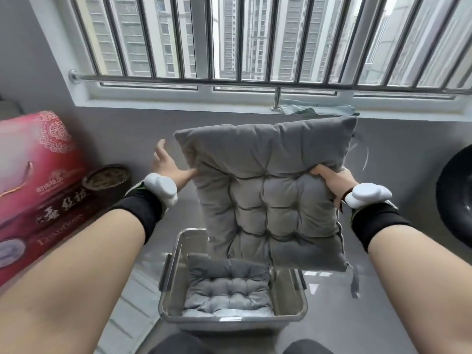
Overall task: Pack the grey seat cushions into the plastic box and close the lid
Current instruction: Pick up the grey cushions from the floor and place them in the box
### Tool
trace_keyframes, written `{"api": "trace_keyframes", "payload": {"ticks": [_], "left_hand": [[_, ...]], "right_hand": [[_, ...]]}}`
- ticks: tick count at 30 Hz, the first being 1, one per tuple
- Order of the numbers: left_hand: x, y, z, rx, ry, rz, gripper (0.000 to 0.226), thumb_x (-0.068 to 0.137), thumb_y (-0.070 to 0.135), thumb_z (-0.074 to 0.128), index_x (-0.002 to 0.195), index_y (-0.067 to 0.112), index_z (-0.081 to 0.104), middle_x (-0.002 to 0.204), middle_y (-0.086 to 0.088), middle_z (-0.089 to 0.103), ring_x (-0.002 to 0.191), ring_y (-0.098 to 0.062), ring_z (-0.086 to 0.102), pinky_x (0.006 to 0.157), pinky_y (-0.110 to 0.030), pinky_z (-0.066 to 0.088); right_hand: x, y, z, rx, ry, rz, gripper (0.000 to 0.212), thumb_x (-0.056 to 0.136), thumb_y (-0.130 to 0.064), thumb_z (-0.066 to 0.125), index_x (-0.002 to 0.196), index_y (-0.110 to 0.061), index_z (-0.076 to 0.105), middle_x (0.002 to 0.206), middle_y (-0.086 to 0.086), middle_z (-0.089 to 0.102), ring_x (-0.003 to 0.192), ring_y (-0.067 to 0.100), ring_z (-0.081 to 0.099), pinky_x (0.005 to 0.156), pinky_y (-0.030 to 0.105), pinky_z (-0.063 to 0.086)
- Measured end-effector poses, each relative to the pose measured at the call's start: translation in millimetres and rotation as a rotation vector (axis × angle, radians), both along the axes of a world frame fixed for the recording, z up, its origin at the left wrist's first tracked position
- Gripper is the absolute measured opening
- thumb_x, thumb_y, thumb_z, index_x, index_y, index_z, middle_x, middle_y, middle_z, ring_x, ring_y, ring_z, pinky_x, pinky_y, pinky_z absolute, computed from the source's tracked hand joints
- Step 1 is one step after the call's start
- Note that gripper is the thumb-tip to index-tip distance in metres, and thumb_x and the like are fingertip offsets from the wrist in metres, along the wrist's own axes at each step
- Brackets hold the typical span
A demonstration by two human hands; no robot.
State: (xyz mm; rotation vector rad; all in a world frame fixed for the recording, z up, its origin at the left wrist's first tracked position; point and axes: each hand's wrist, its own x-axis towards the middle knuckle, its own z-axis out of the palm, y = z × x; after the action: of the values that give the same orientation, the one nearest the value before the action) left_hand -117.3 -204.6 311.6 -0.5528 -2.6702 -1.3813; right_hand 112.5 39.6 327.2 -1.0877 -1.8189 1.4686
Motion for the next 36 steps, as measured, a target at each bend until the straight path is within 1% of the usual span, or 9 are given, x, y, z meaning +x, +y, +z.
{"api": "trace_keyframes", "payload": {"ticks": [4,7,10,12,14,18,24,29,36], "left_hand": [[-8,-24,-44,0.034,-0.429,-0.129,0.114,0.069,0.042,0.079,0.150,0.017,0.001,0.146,-0.012,0.040,0.131,-0.027,0.044,0.107,-0.029,0.031],[-5,-29,-75,0.056,-0.588,-0.241,0.116,0.066,0.045,0.079,0.149,0.015,0.005,0.137,-0.013,0.050,0.116,-0.021,0.055,0.094,-0.023,0.038],[-1,-28,-97,0.149,-0.639,-0.294,0.072,0.080,0.017,0.072,0.137,0.007,0.029,0.102,-0.006,0.067,0.084,-0.012,0.060,0.063,-0.010,0.049],[-2,-29,-108,0.172,-0.610,-0.312,0.039,0.078,0.008,0.073,0.110,0.010,0.051,0.077,0.007,0.070,0.078,-0.010,0.060,0.051,-0.005,0.048],[-11,-34,-122,0.144,-0.588,-0.362,0.024,0.073,0.012,0.078,0.092,0.017,0.064,0.068,0.014,0.073,0.086,-0.015,0.064,0.057,-0.006,0.050],[-22,-45,-149,0.114,-0.595,-0.323,0.076,0.051,0.049,0.087,0.115,0.020,0.057,0.104,0.009,0.070,0.102,-0.010,0.065,0.078,-0.016,0.049],[-21,-54,-191,0.088,-0.629,-0.193,0.078,0.061,0.029,0.087,0.127,0.019,0.045,0.114,0.002,0.060,0.107,-0.016,0.057,0.091,-0.025,0.041],[-27,-58,-230,-0.023,-0.695,-0.183,0.072,0.065,0.028,0.085,0.124,0.018,0.044,0.118,0.000,0.058,0.109,-0.018,0.056,0.092,-0.026,0.040],[-27,-53,-268,-0.111,-0.702,-0.177,0.080,0.074,0.025,0.079,0.139,0.012,0.035,0.124,0.001,0.052,0.112,-0.016,0.051,0.095,-0.026,0.037]], "right_hand": [[-19,-7,-9,-0.077,0.015,-0.018,0.021,0.068,-0.033,0.072,0.080,-0.016,0.065,0.096,0.010,0.068,0.089,0.026,0.063,0.088,0.040,0.052],[-32,-1,-25,-0.144,0.003,-0.002,0.040,0.048,-0.043,0.073,0.077,-0.016,0.065,0.097,0.014,0.072,0.094,0.034,0.068,0.089,0.056,0.053],[-44,-3,-36,-0.200,0.028,0.025,0.038,0.049,-0.041,0.072,0.077,-0.017,0.065,0.091,0.012,0.071,0.095,0.031,0.067,0.094,0.051,0.052],[-50,-5,-43,-0.202,-0.004,0.020,0.044,0.047,-0.048,0.070,0.078,-0.017,0.066,0.098,0.013,0.072,0.098,0.032,0.067,0.096,0.053,0.050],[-61,0,-59,-0.221,-0.013,0.039,0.048,0.046,-0.052,0.069,0.079,-0.017,0.066,0.103,0.013,0.071,0.100,0.032,0.066,0.095,0.053,0.050],[-74,-1,-84,-0.243,-0.054,0.029,0.053,0.047,-0.055,0.072,0.082,-0.017,0.063,0.107,0.011,0.069,0.100,0.030,0.066,0.095,0.049,0.051],[-96,14,-148,-0.209,-0.201,0.078,0.101,0.039,-0.069,0.071,0.117,-0.005,0.063,0.120,0.011,0.066,0.109,0.029,0.062,0.101,0.043,0.048],[-106,-1,-177,-0.163,-0.366,0.098,0.081,0.075,-0.058,0.064,0.128,0.002,0.055,0.130,0.013,0.057,0.121,0.030,0.053,0.101,0.031,0.040],[-117,3,-222,-0.114,-0.484,0.115,0.078,0.081,-0.055,0.061,0.129,0.006,0.051,0.127,0.016,0.058,0.118,0.030,0.055,0.084,0.026,0.036]]}}
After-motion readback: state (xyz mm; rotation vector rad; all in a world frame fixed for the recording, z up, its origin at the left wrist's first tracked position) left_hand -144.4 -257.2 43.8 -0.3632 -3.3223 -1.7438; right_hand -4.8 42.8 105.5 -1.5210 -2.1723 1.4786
